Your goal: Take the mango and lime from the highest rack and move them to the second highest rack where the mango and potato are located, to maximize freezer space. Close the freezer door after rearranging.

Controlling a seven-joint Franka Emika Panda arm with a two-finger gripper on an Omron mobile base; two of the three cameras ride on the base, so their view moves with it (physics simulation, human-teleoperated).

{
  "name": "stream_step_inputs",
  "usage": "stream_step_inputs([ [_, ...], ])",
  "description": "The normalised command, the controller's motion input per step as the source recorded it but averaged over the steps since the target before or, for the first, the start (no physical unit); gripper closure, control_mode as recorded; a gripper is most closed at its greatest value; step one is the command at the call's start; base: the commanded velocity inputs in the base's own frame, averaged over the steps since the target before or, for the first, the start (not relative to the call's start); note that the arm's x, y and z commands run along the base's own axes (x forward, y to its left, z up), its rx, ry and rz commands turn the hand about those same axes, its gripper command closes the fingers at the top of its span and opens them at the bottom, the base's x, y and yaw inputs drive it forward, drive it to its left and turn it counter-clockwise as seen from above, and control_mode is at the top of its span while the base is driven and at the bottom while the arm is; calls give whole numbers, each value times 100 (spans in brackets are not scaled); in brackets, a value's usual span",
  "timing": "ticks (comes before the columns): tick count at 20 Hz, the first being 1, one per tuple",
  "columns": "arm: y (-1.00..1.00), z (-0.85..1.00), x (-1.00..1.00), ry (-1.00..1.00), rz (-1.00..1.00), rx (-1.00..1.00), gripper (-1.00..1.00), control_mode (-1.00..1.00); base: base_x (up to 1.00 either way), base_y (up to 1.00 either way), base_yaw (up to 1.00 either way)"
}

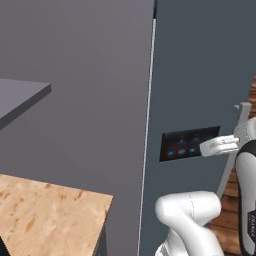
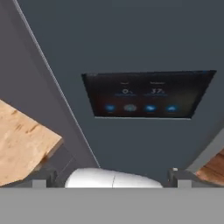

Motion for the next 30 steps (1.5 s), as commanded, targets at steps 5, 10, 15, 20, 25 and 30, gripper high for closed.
stream_step_inputs([
  [5,4,23,36,0,-17,40,-100,-100,0,0,0],
  [10,0,1,51,2,-25,39,-100,-100,0,0,0],
  [15,0,-4,68,0,-32,19,-100,-100,0,0,0],
  [20,-3,-4,80,0,-23,15,-100,-100,0,0,0],
  [25,-12,-4,80,0,-1,22,-100,-100,0,0,0],
  [30,0,-9,78,0,0,18,-100,-100,0,0,0],
])
